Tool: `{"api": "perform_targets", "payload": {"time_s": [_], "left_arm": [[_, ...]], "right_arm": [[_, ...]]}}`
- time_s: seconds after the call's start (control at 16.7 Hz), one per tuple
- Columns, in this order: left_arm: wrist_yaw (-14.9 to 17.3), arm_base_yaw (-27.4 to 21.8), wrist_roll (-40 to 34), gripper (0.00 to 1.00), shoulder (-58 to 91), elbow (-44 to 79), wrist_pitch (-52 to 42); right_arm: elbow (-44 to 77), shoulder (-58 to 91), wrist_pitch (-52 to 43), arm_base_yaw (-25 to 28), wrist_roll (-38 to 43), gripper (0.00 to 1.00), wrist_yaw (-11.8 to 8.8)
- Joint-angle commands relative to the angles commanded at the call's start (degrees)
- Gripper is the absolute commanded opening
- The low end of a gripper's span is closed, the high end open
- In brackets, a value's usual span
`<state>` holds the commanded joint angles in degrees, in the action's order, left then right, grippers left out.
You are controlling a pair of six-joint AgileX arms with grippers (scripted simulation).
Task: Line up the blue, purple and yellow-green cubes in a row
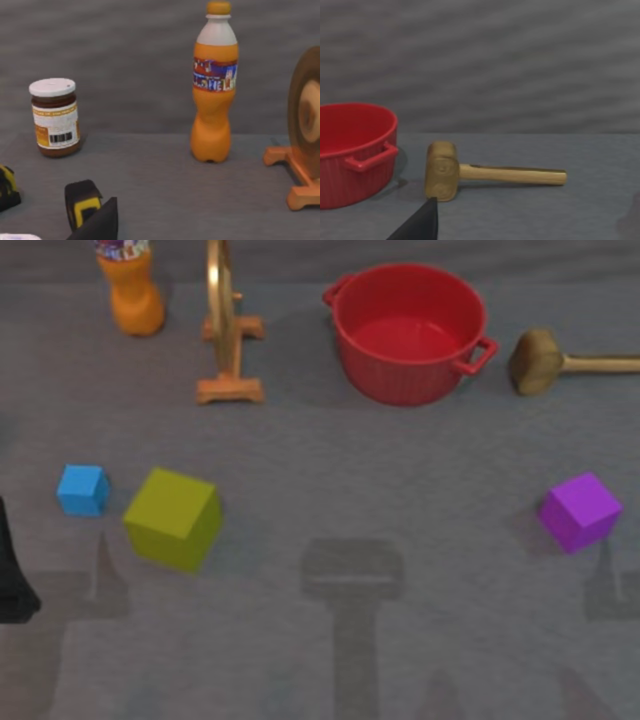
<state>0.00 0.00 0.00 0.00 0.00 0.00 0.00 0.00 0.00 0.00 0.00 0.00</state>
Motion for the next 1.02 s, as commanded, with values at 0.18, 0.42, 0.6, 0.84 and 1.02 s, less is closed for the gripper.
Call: {"api": "perform_targets", "payload": {"time_s": [0.18, 0.42, 0.6, 0.84, 1.02], "left_arm": [[0.04, -0.06, 0.0, 1.0, 0.57, 0.56, -0.4], [0.24, -0.51, 0.05, 1.0, 8.97, 8.8, -5.77], [0.22, -0.82, 0.18, 1.0, 21.65, 19.91, -12.95], [0.06, -1.32, 0.61, 1.0, 45.82, 37.76, -25.21], [-0.09, -1.81, 1.04, 1.0, 66.18, 51.57, -35.25]], "right_arm": [[0.0, 0.0, 0.0, 0.0, 0.0, 1.0, 0.0], [0.0, 0.0, 0.0, 0.0, 0.0, 1.0, 0.0], [0.0, 0.0, 0.0, 0.0, 0.0, 1.0, 0.0], [0.0, 0.0, 0.0, 0.0, 0.0, 1.0, 0.0], [0.0, 0.0, 0.0, 0.0, 0.0, 1.0, 0.0]]}}
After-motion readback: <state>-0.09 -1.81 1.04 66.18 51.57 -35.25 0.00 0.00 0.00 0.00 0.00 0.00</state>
